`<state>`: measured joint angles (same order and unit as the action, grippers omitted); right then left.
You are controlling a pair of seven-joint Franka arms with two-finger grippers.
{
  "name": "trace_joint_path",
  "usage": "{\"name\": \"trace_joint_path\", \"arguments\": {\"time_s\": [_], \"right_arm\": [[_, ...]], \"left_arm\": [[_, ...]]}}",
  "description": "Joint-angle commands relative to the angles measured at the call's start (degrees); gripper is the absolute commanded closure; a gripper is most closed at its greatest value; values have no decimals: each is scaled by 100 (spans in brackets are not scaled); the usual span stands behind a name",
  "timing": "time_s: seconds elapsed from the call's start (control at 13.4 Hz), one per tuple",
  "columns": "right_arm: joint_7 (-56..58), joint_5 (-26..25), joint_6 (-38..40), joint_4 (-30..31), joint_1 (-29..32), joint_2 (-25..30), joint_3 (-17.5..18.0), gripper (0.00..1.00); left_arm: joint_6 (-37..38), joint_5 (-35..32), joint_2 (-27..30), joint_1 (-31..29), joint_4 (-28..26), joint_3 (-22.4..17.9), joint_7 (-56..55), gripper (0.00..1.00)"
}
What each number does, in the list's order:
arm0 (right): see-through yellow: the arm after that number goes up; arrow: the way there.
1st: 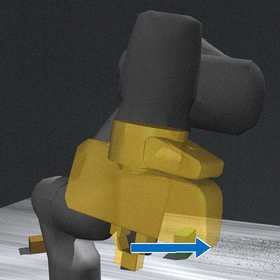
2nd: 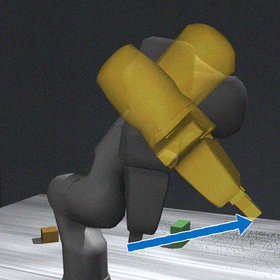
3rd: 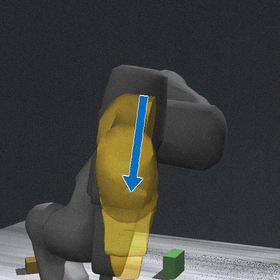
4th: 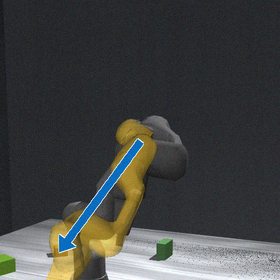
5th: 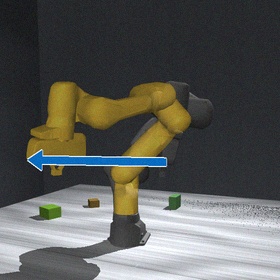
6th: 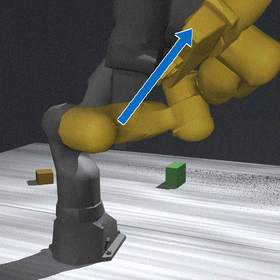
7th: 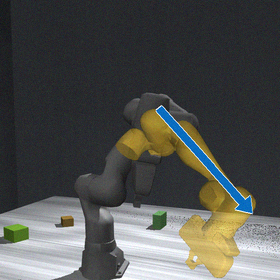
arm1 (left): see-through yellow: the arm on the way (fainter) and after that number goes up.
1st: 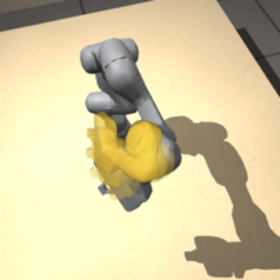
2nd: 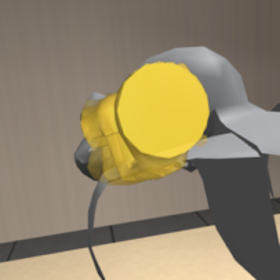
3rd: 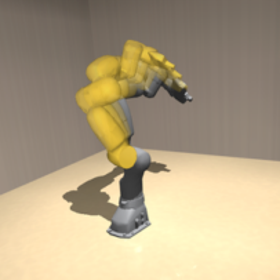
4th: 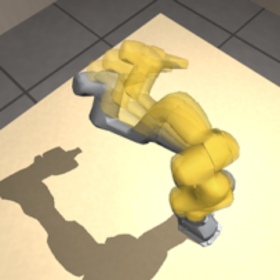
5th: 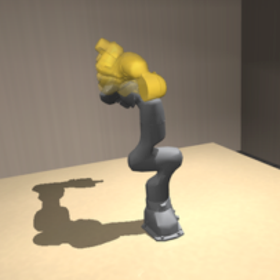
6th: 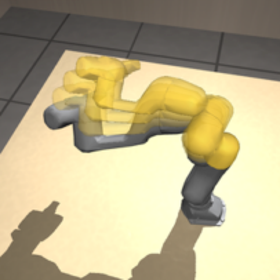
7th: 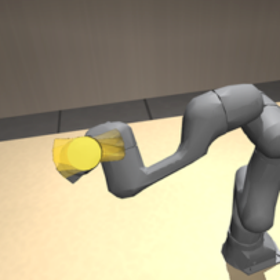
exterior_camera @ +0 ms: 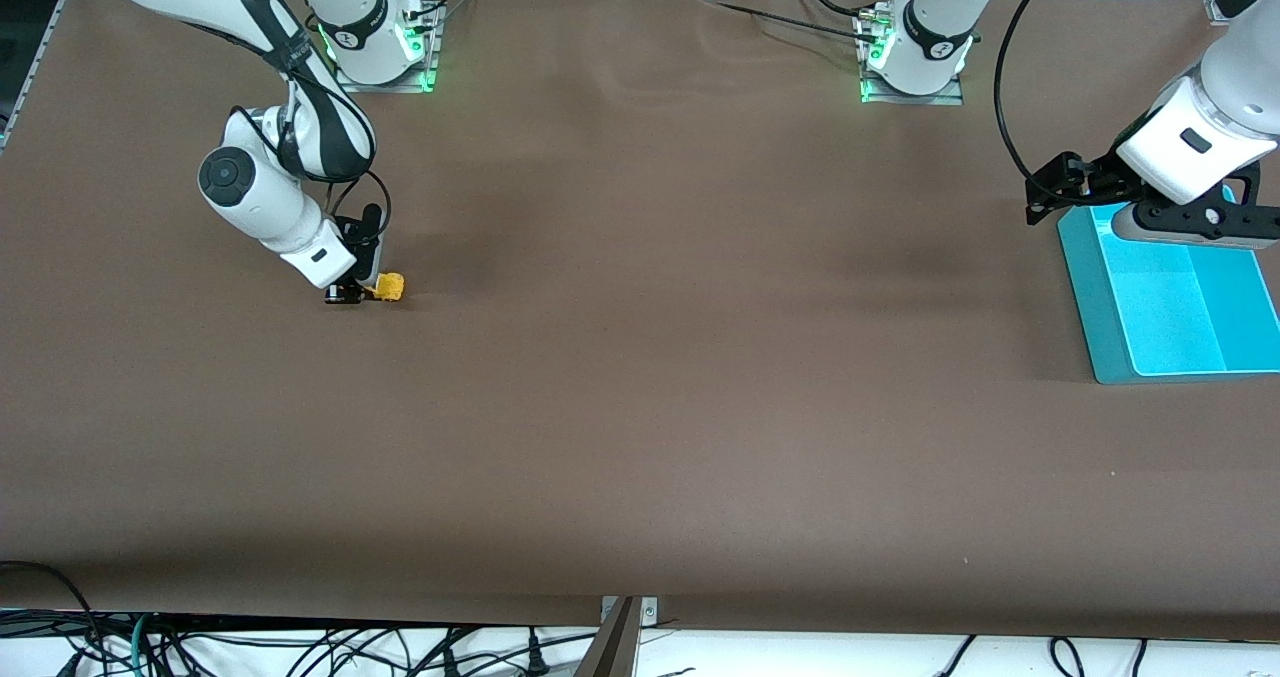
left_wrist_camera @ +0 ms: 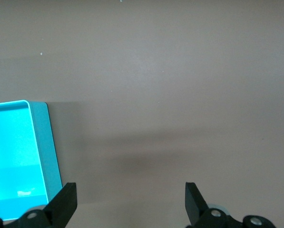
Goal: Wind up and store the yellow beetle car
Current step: 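Grip the yellow car with the right gripper and pull it back along the table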
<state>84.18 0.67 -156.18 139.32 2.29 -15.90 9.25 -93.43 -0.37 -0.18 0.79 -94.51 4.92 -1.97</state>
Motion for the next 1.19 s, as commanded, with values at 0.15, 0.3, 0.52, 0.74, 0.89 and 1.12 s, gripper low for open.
{"name": "trace_joint_path", "arguments": {"time_s": [0.15,0.3,0.52,0.74,0.89,1.12], "right_arm": [[-146,91,595,-588,53,114,822,72],[-585,82,712,-731,44,61,1060,72],[-728,47,467,-976,44,-562,1079,72],[-693,12,246,-1003,44,-739,1079,72],[-623,-67,177,-960,52,-739,1070,72],[-149,-76,71,-784,148,-722,1009,72]], "left_arm": [[115,89,36,-17,74,18,-49,0],[115,89,36,-17,74,18,-49,0],[115,89,36,-17,74,18,-49,0],[115,89,36,-17,74,18,-49,0],[115,89,36,-17,74,18,-49,0],[115,89,36,-17,74,18,-49,0]]}}
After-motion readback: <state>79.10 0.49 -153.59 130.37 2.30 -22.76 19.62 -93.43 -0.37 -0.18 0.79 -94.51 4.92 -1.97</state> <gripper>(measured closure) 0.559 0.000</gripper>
